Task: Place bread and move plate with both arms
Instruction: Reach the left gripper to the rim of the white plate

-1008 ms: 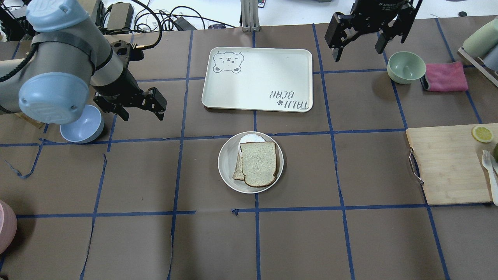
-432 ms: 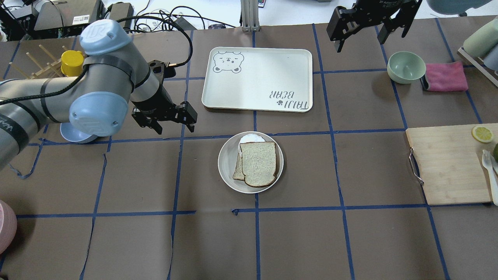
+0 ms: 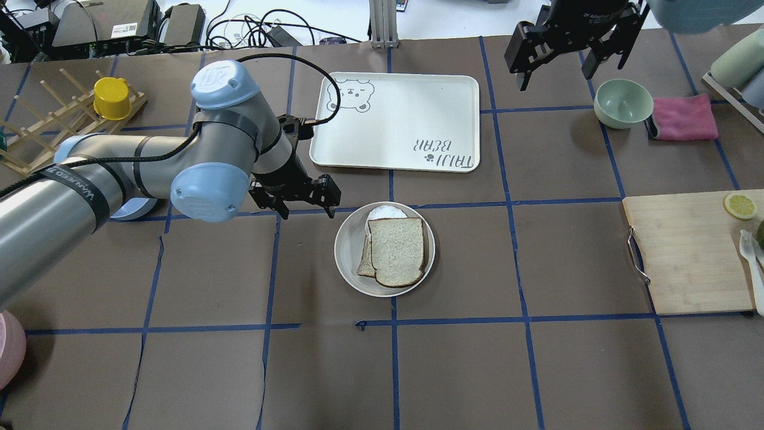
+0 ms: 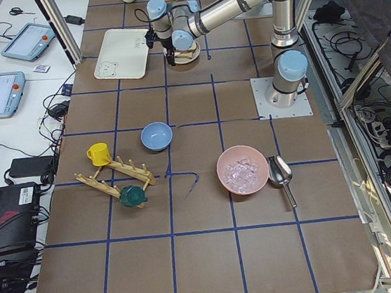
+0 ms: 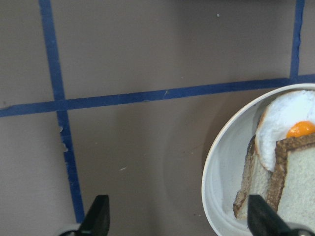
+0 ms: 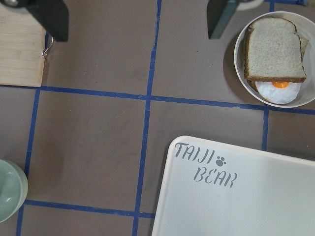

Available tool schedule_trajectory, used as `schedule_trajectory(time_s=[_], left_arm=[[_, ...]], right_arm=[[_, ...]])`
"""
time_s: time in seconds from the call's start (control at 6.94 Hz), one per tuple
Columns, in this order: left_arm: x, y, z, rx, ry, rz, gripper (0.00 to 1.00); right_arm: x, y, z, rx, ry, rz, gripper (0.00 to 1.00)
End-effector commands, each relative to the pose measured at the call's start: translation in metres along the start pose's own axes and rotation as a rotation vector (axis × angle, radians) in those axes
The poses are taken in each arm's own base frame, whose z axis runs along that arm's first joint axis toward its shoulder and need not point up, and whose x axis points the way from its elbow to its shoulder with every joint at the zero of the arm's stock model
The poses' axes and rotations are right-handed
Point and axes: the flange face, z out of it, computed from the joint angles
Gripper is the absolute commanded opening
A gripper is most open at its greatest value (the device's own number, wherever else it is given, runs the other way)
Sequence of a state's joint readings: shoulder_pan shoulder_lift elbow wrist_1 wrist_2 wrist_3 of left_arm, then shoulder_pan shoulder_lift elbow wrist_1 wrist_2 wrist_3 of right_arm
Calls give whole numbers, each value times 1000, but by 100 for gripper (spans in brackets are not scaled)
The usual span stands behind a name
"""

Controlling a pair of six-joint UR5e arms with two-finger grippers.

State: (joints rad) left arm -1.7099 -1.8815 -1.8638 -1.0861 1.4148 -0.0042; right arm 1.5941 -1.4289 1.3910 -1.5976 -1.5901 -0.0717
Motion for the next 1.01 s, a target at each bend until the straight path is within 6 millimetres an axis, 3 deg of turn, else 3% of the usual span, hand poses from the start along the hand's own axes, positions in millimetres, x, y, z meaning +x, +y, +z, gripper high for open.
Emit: schedule_trajectory(time_s=[0.0, 0.58, 0.72, 0.86], left_arm=[[10, 6, 37, -2, -3, 28, 69], [12, 17, 59, -34, -5, 35, 67], [13, 15, 60, -25, -4, 35, 59], [13, 14, 62, -28, -4, 27, 28]], right_arm=[[-1, 9, -3, -7, 6, 8, 100], [-3, 12, -4, 7, -10, 9, 100], [-3, 12, -4, 5, -10, 2, 100], [-3, 12, -4, 4, -9, -2, 100]])
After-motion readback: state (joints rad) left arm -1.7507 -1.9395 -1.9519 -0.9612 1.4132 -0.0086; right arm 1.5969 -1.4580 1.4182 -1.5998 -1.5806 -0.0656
